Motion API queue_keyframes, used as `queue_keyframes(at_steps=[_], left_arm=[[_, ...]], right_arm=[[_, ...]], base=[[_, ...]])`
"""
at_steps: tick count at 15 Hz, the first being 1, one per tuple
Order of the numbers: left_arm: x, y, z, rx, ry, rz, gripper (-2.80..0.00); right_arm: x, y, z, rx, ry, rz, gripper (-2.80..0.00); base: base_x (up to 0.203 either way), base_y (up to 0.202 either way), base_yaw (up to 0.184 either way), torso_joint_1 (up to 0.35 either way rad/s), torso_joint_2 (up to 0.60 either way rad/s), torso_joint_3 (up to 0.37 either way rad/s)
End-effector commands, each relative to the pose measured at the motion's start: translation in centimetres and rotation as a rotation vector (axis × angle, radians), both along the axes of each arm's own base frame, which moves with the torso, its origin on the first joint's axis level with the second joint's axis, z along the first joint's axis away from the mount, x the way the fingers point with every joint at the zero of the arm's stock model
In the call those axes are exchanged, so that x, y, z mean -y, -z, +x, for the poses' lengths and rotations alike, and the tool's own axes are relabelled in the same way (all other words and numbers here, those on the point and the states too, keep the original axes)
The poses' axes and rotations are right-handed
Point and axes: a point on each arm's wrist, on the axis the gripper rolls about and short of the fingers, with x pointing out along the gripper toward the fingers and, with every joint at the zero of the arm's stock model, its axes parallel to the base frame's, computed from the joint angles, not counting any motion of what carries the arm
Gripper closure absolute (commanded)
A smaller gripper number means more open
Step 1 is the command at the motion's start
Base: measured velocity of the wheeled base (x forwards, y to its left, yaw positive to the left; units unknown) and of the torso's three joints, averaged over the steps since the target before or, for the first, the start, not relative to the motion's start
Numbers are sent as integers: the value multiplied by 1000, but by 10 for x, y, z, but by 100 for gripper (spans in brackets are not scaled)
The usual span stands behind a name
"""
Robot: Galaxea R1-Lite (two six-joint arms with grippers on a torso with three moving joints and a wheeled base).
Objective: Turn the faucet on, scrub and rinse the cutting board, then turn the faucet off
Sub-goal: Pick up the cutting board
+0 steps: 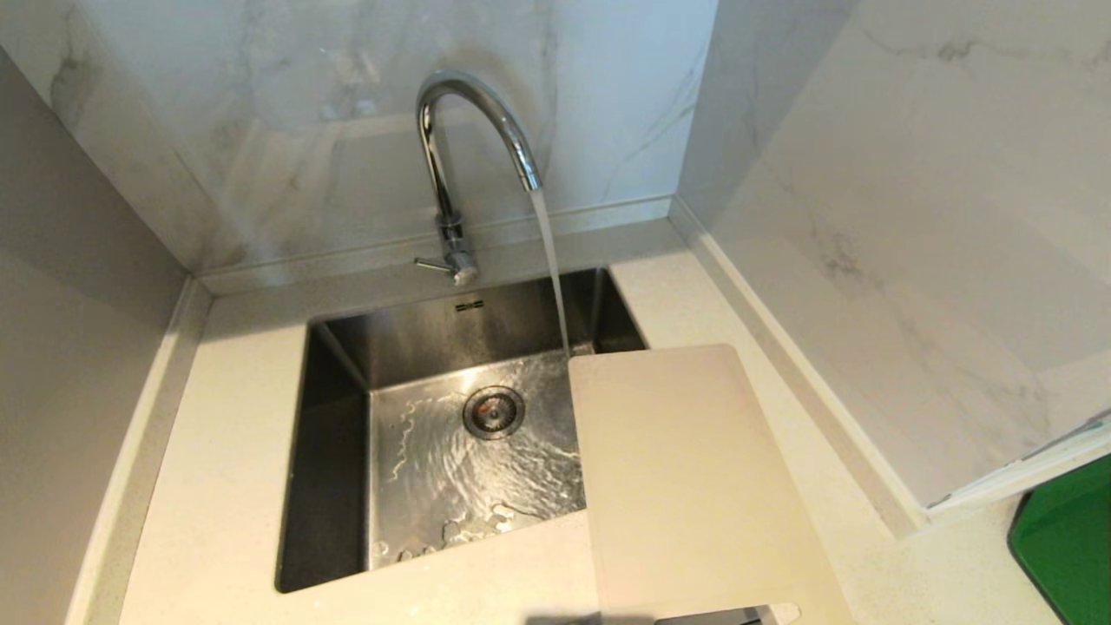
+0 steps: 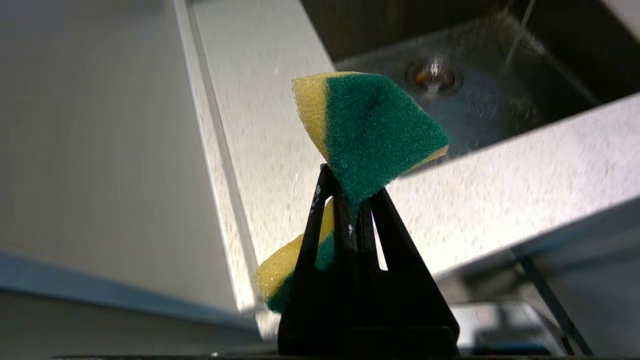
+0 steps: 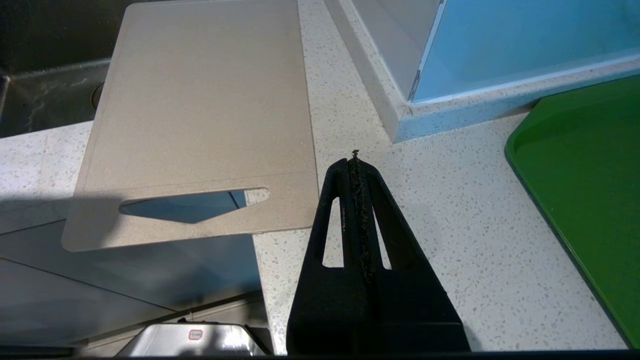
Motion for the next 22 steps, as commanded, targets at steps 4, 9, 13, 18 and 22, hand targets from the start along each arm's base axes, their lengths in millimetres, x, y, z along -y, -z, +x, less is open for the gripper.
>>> queue_keyframes(at_steps=[4,9,13,18,22], left_arm=[[0,6,1,6,-6,-40,0],[0,6,1,6,-15,-67,0],[0,6,1,6,-15,-67,0],[0,6,1,4,-15,-67,0],[0,6,1,4,-15,-67,0]], right_arm=[[0,0,0,2,0,0,0],[0,0,0,0,0,0,0],[0,0,0,3,0,0,0],[0,0,0,2,0,0,0],[0,0,0,1,0,0,0]], base=[[0,0,0,0,0,0],[0,0,0,0,0,0],[0,0,0,0,0,0],[0,0,0,0,0,0],[0,0,0,0,0,0]])
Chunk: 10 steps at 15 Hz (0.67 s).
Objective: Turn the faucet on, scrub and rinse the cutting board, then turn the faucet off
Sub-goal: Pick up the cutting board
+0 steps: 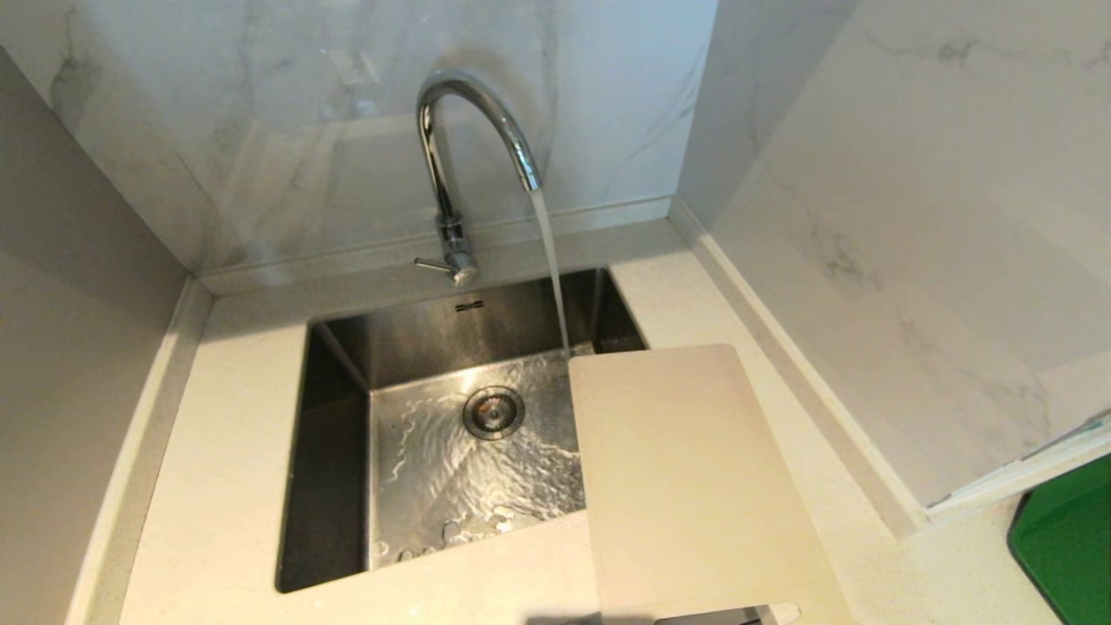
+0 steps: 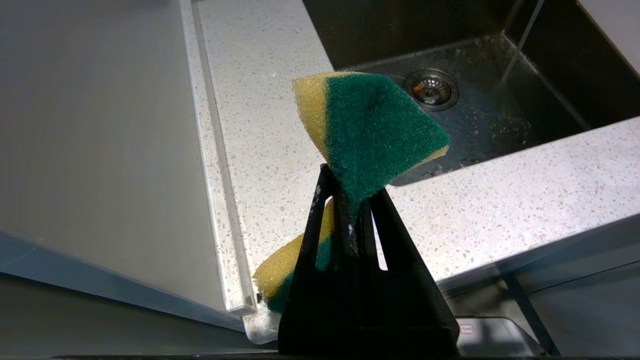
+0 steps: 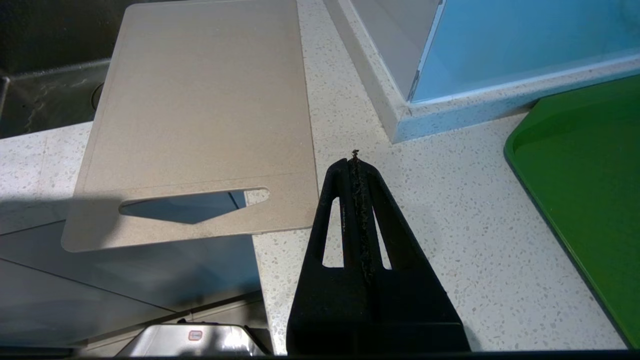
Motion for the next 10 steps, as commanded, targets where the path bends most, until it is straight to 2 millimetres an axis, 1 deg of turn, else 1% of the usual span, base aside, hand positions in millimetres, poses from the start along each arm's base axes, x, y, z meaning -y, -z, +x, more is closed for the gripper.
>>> queue_keyframes(at_steps=[1,10], left_arm=[[0,0,0,-2,0,0,0],[0,0,0,-2,1,0,0]], right_arm=[[0,0,0,0,0,0,0],[0,0,0,2,0,0,0]], base=[[0,0,0,0,0,0],[0,0,0,0,0,0]])
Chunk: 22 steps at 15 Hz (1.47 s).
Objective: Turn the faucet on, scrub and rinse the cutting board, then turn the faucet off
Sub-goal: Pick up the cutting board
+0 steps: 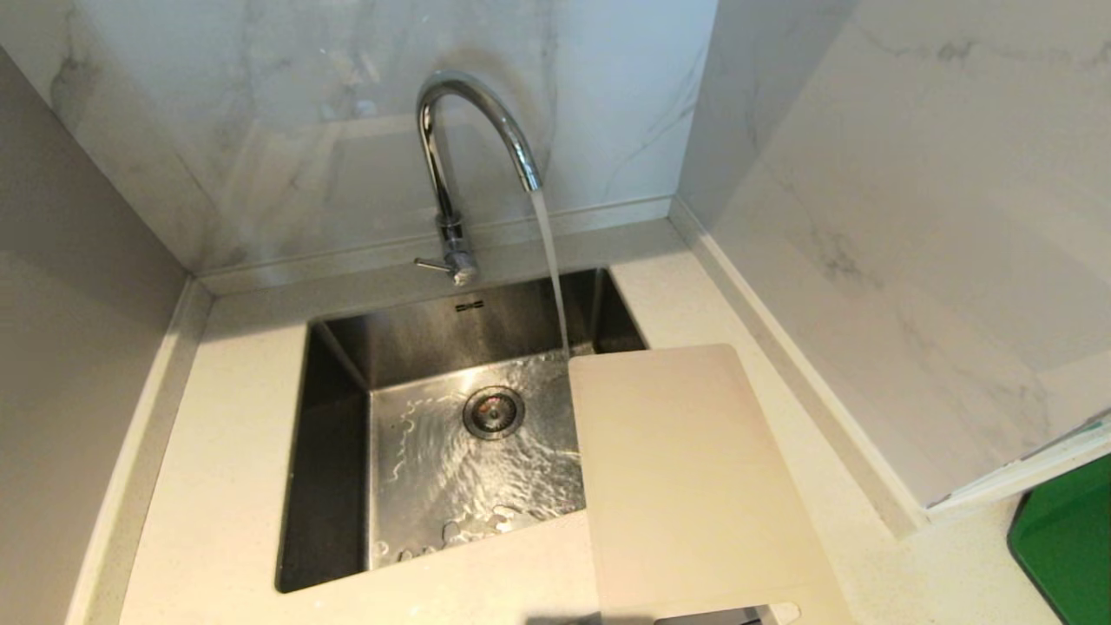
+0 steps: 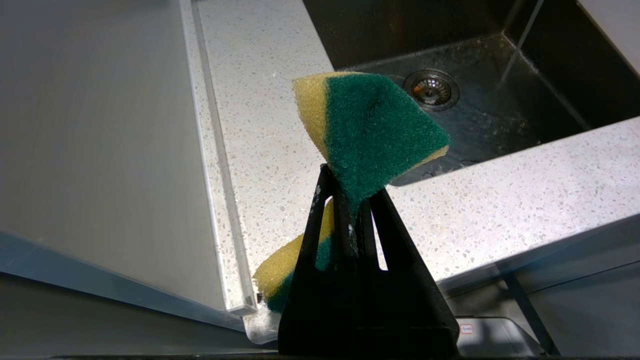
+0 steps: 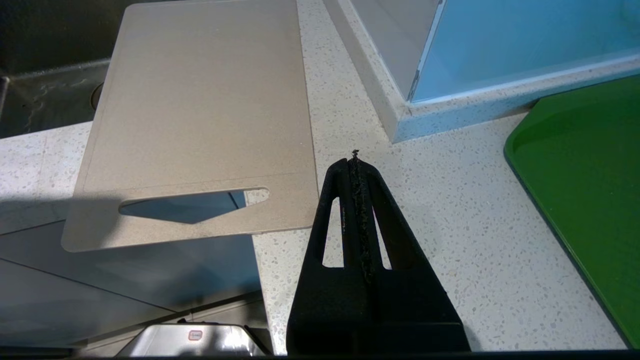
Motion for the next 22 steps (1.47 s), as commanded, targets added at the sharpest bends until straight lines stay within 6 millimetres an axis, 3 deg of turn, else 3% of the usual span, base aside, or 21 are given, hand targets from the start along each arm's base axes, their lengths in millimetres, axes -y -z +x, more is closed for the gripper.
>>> queue_keyframes(at_steps=[1,22], left_arm=[[0,0,0,-1,0,0,0],[0,0,0,-1,0,0,0]], right_arm=[[0,0,0,0,0,0,0],[0,0,0,2,0,-2,0]], base=[[0,0,0,0,0,0],[0,0,0,0,0,0]])
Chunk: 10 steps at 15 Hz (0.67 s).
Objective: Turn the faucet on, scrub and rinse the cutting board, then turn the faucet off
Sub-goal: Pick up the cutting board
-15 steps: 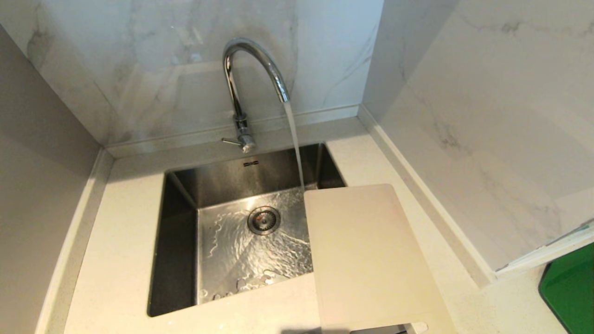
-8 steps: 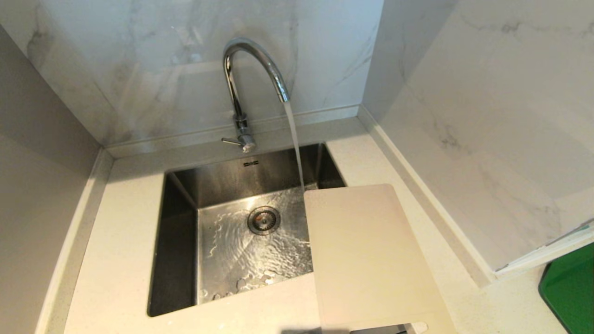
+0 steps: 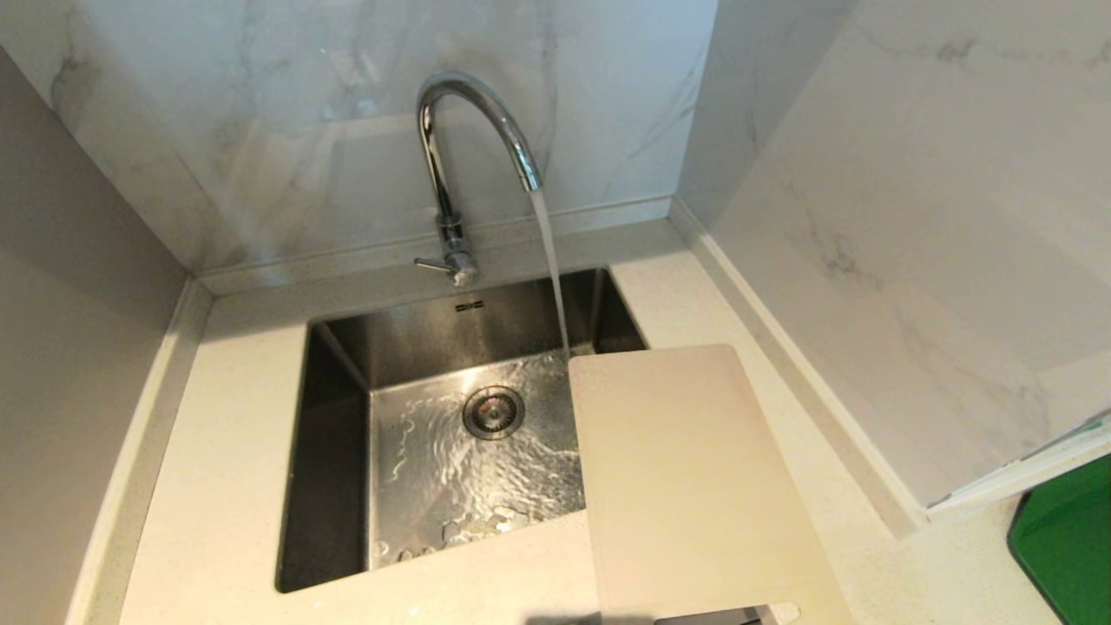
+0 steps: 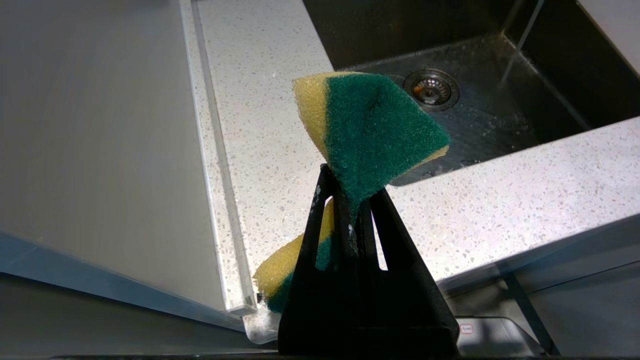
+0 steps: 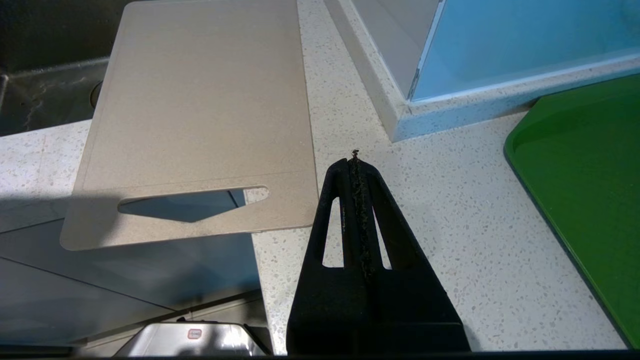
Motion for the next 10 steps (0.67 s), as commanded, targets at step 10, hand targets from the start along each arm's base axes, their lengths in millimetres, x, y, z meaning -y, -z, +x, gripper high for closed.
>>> queue_keyframes(at_steps=[10], left_arm=[[0,0,0,-1,0,0,0]], right_arm=[[0,-8,-3,-50,-8,-23,0]], base=[[0,0,0,0,0,0]])
